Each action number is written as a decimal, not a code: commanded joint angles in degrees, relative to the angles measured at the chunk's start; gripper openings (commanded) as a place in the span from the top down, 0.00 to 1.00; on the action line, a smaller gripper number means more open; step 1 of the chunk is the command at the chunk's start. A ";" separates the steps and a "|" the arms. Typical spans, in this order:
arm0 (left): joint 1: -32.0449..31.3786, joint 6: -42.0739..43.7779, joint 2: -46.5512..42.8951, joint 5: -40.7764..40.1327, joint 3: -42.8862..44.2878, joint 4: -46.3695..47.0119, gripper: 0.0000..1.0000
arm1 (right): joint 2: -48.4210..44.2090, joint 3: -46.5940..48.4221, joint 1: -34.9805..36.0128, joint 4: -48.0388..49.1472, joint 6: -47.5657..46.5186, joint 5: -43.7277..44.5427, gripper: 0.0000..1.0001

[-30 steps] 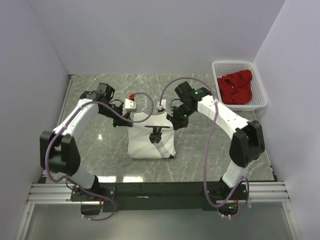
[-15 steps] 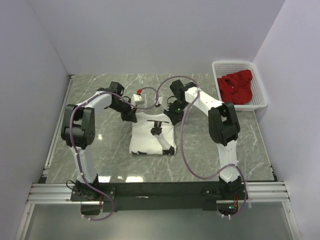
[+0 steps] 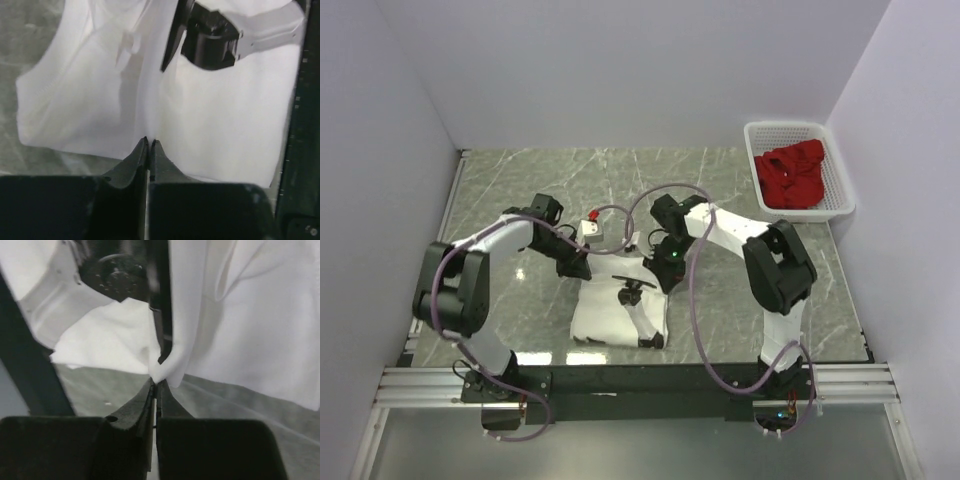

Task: Fold and stack the t-shirts
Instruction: Fold the tshirt

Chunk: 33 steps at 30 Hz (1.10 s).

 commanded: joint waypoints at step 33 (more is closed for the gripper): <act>-17.90 -3.49 6.59 -3.73 8.00 9.78 0.47 | 19.89 25.13 -7.53 2.81 38.27 -29.69 0.92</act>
